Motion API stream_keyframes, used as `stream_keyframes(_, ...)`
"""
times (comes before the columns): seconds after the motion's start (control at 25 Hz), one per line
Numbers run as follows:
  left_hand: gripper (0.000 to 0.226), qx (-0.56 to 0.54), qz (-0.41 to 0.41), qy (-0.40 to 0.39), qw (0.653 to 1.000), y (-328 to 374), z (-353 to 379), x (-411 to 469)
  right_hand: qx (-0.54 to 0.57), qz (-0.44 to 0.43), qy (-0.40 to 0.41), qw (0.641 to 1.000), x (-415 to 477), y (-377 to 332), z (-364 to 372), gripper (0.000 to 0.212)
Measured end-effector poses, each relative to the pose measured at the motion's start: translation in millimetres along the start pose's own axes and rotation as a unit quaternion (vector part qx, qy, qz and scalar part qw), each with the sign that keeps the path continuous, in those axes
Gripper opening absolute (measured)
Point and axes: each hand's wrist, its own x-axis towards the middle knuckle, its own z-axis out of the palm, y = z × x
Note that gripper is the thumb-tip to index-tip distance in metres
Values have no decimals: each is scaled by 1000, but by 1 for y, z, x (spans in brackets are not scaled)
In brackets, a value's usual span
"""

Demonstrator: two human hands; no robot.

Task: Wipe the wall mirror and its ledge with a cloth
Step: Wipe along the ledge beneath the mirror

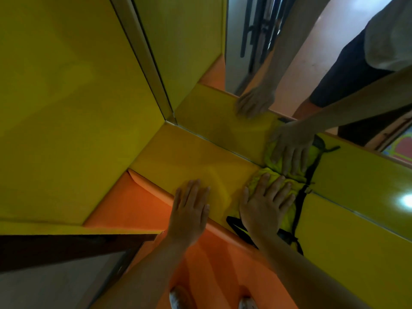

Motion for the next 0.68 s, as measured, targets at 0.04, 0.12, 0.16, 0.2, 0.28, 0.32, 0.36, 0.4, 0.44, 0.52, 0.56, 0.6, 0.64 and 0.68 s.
stream_keyframes(0.04,52,-7,4,8,1000,-13,0,0,1,-1,2,1000,2,-16,3,82)
stream_keyframes(0.12,51,-15,15,21,1000,-37,-1,-2,6,-2,12,1000,5,-49,8,81)
stream_keyframes(0.16,51,-17,22,28,999,-47,-1,-4,11,-5,15,1000,7,-65,10,80)
stream_keyframes(0.2,51,-20,27,35,999,-56,-3,-5,12,-9,15,1000,9,-79,12,80)
stream_keyframes(0.28,51,-23,22,49,998,-78,-6,-6,6,-18,5,1000,13,-112,17,81)
stream_keyframes(0.32,51,-23,12,56,998,-90,-7,-7,7,-22,4,1000,14,-129,19,81)
stream_keyframes(0.36,51,-23,1,62,998,-102,-9,-7,11,-25,4,1000,16,-145,21,81)
stream_keyframes(0.4,51,-22,-11,66,998,-114,-10,-8,14,-28,6,999,18,-159,23,81)
stream_keyframes(0.44,51,-23,-22,68,997,-125,-11,-10,17,-33,6,999,19,-173,24,81)
stream_keyframes(0.52,52,-26,-28,72,997,-142,-12,-15,19,-43,9,999,21,-196,26,81)
stream_keyframes(0.56,52,-27,-25,74,997,-147,-12,-18,19,-51,10,998,23,-206,27,80)
stream_keyframes(0.6,52,-28,-22,73,997,-152,-11,-22,20,-63,8,998,23,-217,27,78)
stream_keyframes(0.64,52,-31,-20,73,997,-156,-11,-27,17,-78,5,997,24,-229,27,76)
stream_keyframes(0.68,52,-36,-17,76,996,-161,-9,-32,14,-96,2,995,25,-241,29,74)
